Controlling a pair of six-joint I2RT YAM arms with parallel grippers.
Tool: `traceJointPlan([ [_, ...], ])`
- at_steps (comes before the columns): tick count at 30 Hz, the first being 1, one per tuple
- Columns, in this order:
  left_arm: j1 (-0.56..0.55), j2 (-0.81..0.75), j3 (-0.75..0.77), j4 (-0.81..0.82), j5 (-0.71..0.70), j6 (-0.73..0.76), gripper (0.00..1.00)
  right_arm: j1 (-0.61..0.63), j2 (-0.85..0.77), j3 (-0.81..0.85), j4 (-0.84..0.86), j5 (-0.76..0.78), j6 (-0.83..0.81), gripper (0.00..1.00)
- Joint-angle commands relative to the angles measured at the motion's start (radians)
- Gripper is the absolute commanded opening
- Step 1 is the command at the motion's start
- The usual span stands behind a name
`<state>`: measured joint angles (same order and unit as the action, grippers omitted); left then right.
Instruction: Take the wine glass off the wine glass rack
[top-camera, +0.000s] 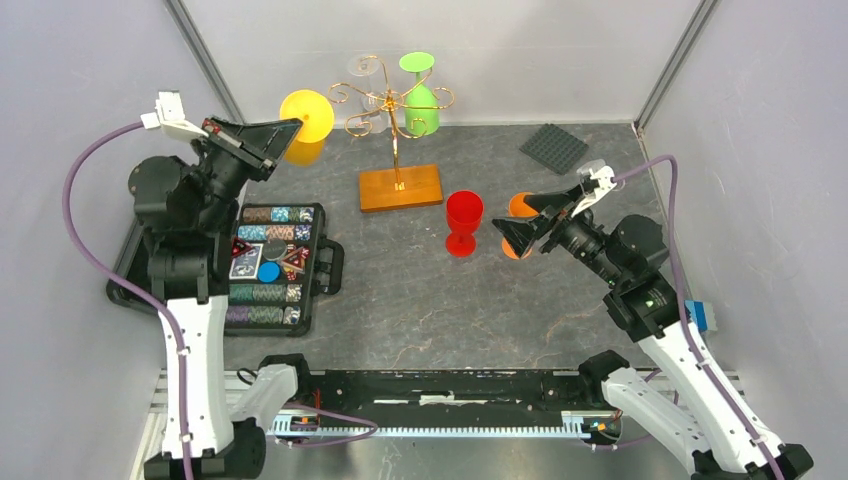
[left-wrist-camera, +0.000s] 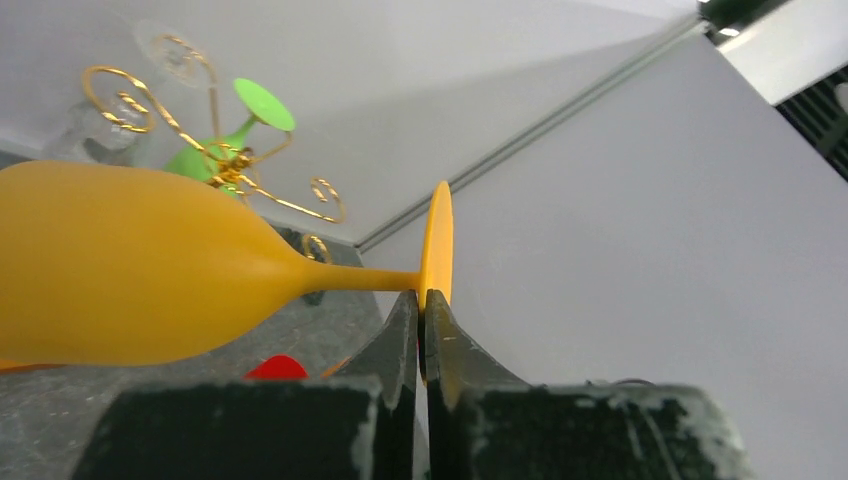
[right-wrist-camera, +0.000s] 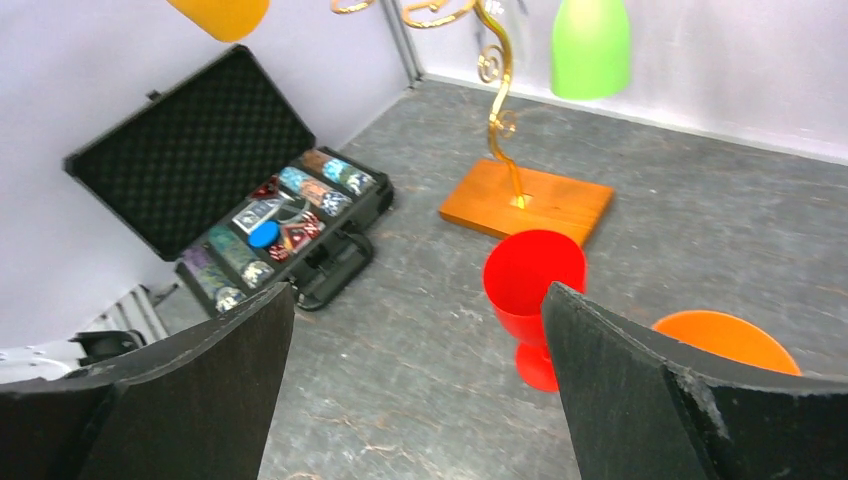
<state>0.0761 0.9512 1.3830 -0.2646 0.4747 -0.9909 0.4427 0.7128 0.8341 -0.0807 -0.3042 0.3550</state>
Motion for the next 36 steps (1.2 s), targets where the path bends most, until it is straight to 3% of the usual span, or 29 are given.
traceJointPlan([
  [1,-0.013,-0.026,-0.022,0.151,0.147,-0.158,0.02,-0.003,-0.011,-0.057,0.241,-0.088,0.146,0.98],
  [7,-0.120,-0.062,-0.071,0.356,0.230,-0.342,0.02,-0.002,-0.045,-0.128,0.407,-0.083,0.222,0.98],
  [10,-0.242,-0.060,-0.092,0.426,0.213,-0.389,0.02,-0.003,-0.056,-0.178,0.511,-0.067,0.298,0.98],
  [14,-0.439,-0.006,-0.100,0.477,0.157,-0.382,0.02,-0.003,-0.064,-0.289,0.779,-0.031,0.477,0.98],
  [19,-0.561,0.070,-0.121,0.615,0.137,-0.442,0.02,-0.003,-0.120,-0.358,0.782,0.122,0.527,0.98],
  [24,-0.641,0.140,-0.182,0.910,0.128,-0.671,0.02,-0.003,-0.207,-0.430,0.785,0.258,0.547,0.98],
  [29,-0.703,0.176,-0.191,0.982,0.102,-0.754,0.02,-0.004,-0.175,-0.405,0.898,0.164,0.565,0.98],
  [36,-0.751,0.207,-0.187,1.027,0.081,-0.803,0.02,-0.002,-0.109,-0.404,1.181,0.011,0.650,0.95],
])
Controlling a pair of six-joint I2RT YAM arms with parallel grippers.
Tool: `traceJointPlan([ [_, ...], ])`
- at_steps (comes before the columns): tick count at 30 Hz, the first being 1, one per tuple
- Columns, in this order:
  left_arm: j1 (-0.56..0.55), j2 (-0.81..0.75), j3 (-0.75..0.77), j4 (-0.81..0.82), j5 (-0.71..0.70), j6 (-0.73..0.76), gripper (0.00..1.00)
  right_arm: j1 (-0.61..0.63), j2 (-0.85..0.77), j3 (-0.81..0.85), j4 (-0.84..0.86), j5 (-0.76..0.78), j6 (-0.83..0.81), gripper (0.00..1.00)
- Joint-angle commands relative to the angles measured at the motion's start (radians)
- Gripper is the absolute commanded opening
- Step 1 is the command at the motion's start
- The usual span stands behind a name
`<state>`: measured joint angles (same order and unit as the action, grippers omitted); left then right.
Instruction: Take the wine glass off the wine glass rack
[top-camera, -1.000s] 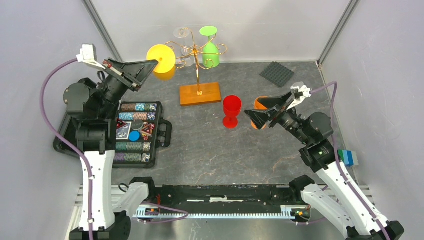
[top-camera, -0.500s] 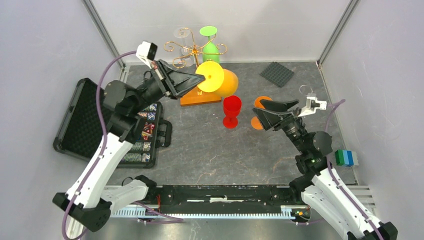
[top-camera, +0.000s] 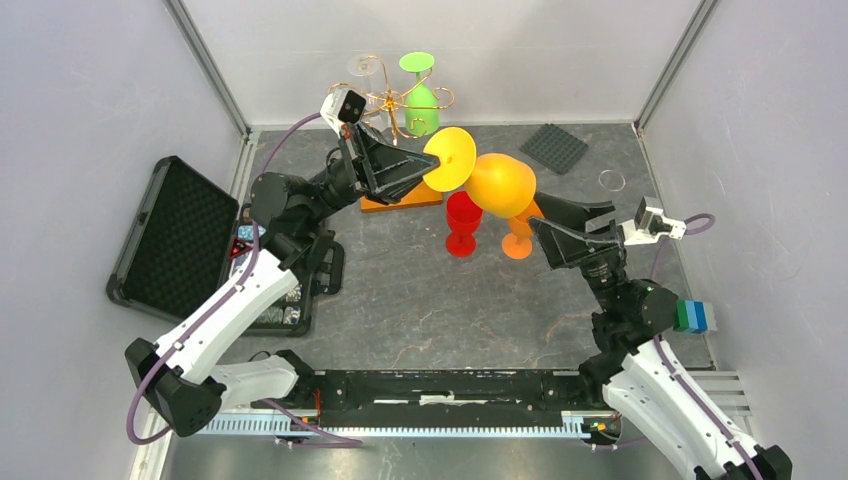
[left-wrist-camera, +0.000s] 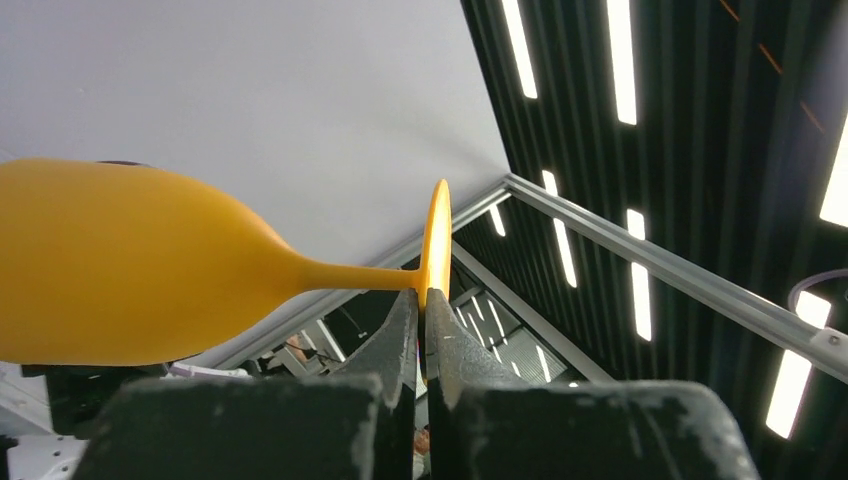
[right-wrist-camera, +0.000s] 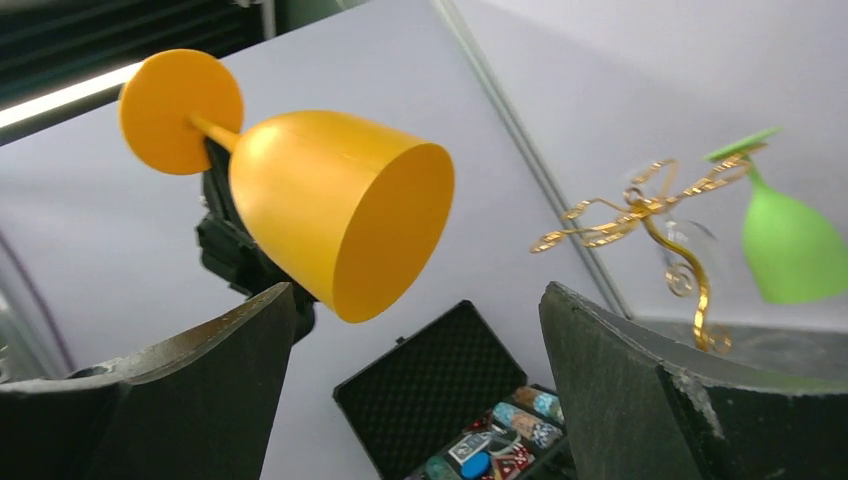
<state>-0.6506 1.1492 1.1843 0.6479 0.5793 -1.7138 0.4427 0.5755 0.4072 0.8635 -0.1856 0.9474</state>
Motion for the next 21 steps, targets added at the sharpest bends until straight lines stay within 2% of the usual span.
traceJointPlan([
  [1,-0.034,0.013,0.014,0.115,-0.025,-0.082,0.02,-0.004,0.044,0.024,0.285,-0.131,0.078,0.93],
  [5,-0.051,0.023,0.018,0.114,-0.034,-0.083,0.02,-0.003,0.105,0.039,0.471,-0.211,0.159,0.84],
  [9,-0.064,0.030,0.021,0.117,-0.035,-0.081,0.02,-0.004,0.167,0.057,0.621,-0.264,0.228,0.66],
  [12,-0.070,0.033,0.020,0.122,-0.032,-0.088,0.02,-0.003,0.201,0.065,0.704,-0.280,0.270,0.56],
  [19,-0.073,0.028,0.015,0.126,-0.033,-0.104,0.02,-0.003,0.248,0.089,0.781,-0.291,0.296,0.35],
  [21,-0.073,0.027,0.011,0.125,-0.034,-0.114,0.02,-0.003,0.256,0.101,0.793,-0.297,0.296,0.32],
])
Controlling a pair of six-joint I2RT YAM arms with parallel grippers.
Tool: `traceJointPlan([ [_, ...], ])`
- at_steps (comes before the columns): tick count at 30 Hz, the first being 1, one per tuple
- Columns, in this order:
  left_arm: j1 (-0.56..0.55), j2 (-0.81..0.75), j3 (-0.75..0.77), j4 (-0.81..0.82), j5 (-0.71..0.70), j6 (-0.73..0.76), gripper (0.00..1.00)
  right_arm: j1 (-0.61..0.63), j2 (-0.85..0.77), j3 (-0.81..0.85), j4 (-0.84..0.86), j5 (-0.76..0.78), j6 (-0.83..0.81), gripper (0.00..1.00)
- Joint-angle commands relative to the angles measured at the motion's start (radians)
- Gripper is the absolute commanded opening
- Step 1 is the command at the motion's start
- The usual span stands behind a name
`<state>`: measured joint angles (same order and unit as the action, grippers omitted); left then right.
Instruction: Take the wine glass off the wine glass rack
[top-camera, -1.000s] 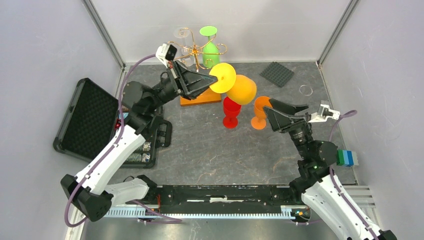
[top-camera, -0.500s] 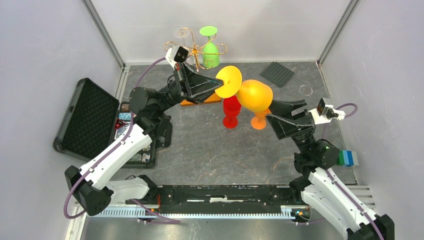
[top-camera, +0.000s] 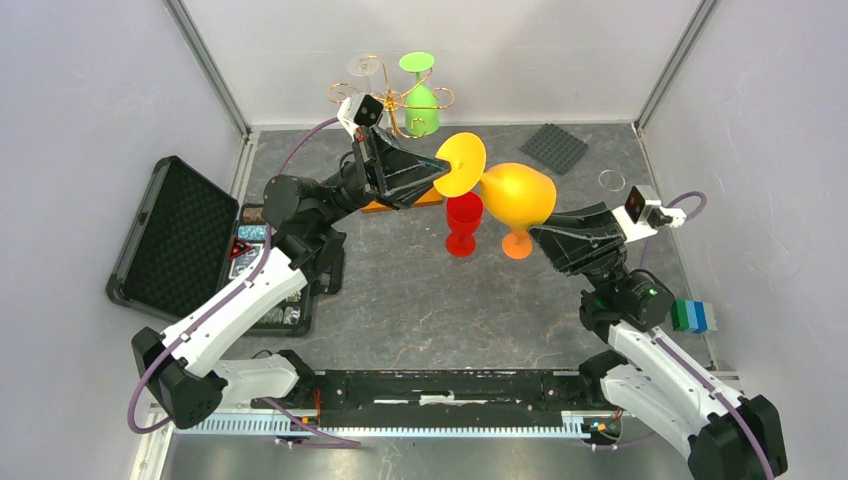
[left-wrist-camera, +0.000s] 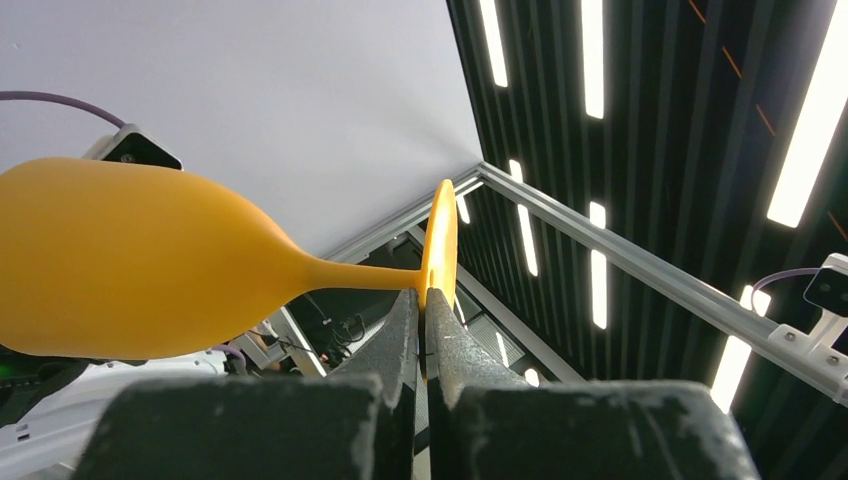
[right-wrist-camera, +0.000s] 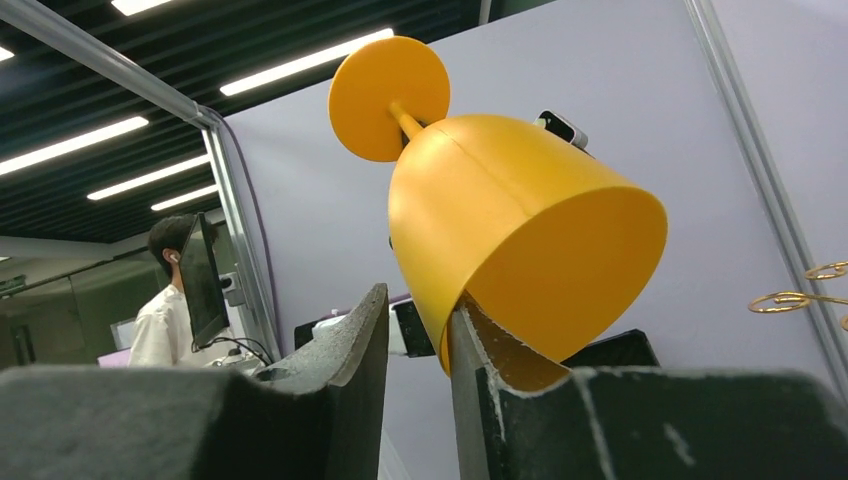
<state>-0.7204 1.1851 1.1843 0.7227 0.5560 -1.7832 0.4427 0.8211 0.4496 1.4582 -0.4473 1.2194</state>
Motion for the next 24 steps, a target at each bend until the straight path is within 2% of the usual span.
traceJointPlan([
  [1,-0.005,-0.007,0.010,0.050,-0.010,-0.048,0.02,-0.002,0.015,0.065,0.204,-0.039,0.023,0.32],
  [5,-0.008,-0.001,0.000,0.050,-0.008,-0.060,0.02,-0.003,0.034,0.090,0.202,-0.050,0.016,0.31],
  [8,-0.008,0.005,0.000,0.052,-0.006,-0.065,0.03,-0.003,0.043,0.099,0.203,-0.054,0.017,0.16],
  [10,-0.009,0.009,0.003,0.054,-0.005,-0.060,0.09,-0.003,0.041,0.101,0.194,-0.057,0.012,0.02],
  [15,-0.008,-0.015,0.007,0.015,-0.016,0.015,0.30,-0.003,-0.003,0.100,0.097,-0.059,-0.053,0.00],
  [17,-0.008,-0.022,0.010,0.010,-0.016,0.049,0.42,-0.002,-0.031,0.103,0.032,-0.056,-0.103,0.00],
  [21,-0.007,-0.026,0.011,-0.030,-0.013,0.118,0.68,-0.002,-0.103,0.121,-0.154,-0.033,-0.247,0.00],
  [24,-0.002,-0.025,-0.001,-0.070,-0.004,0.184,0.82,-0.004,-0.169,0.149,-0.382,0.022,-0.388,0.00],
])
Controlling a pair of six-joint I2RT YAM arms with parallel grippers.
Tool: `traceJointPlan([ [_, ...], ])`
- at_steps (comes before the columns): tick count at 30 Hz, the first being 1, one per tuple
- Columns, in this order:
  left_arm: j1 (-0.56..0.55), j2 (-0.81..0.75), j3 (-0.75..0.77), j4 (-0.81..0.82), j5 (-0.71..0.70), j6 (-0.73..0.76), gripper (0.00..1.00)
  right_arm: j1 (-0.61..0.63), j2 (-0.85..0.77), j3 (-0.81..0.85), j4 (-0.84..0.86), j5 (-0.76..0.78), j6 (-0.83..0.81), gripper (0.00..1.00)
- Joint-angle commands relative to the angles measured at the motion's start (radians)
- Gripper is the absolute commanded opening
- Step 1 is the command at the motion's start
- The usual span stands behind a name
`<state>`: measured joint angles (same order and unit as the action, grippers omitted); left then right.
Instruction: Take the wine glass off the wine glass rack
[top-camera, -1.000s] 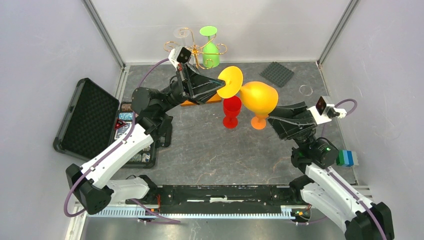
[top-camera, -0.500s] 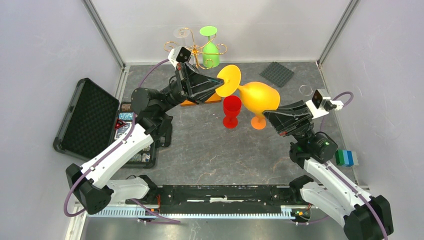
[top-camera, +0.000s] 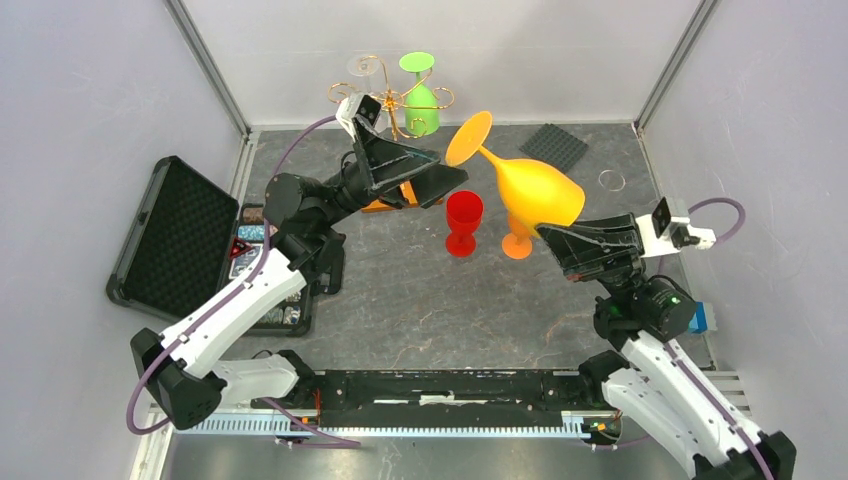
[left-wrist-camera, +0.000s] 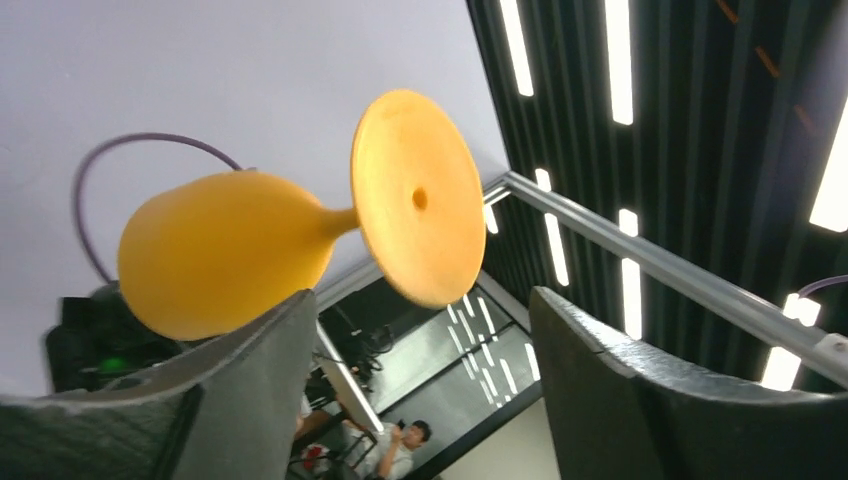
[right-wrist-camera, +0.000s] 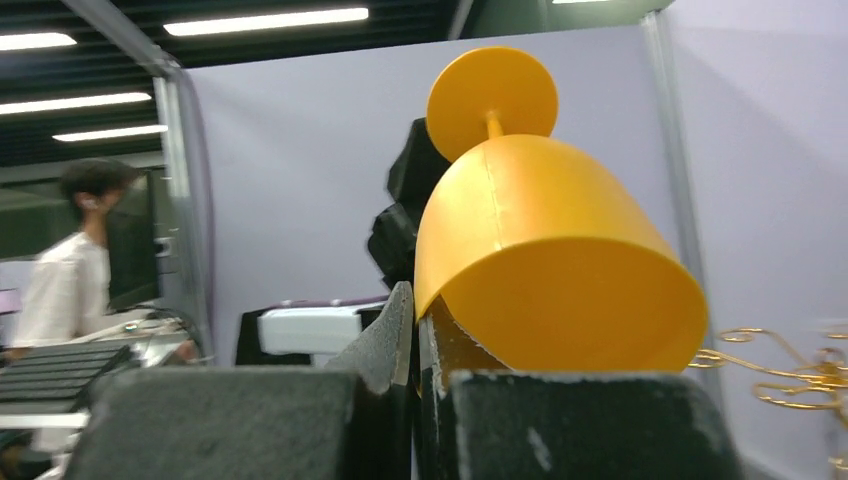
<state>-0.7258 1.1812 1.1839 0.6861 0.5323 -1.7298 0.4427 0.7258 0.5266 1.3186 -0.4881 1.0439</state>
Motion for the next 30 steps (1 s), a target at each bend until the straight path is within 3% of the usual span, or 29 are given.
traceJointPlan([
  [1,0.014,-0.017,0.000,-0.049,0.035,0.148,0.85,-0.003,-0.100,0.087,-0.368,0.092,-0.260,0.00],
  [8,0.199,0.014,-0.068,-0.059,0.195,0.239,1.00,-0.004,-0.214,0.246,-1.093,0.333,-0.597,0.00],
  [14,0.282,0.007,-0.033,-0.400,0.229,0.597,1.00,-0.002,-0.184,0.472,-1.655,0.575,-0.762,0.00],
  [20,0.287,-0.017,0.039,-0.724,0.132,0.902,1.00,-0.003,-0.064,0.732,-2.114,0.816,-0.771,0.00],
  [23,0.287,-0.033,0.065,-0.845,0.071,1.013,1.00,-0.002,0.015,0.806,-2.285,0.879,-0.799,0.00],
  [30,0.293,-0.079,0.126,-1.042,-0.015,1.229,1.00,-0.003,0.141,0.774,-2.427,0.984,-0.764,0.01],
])
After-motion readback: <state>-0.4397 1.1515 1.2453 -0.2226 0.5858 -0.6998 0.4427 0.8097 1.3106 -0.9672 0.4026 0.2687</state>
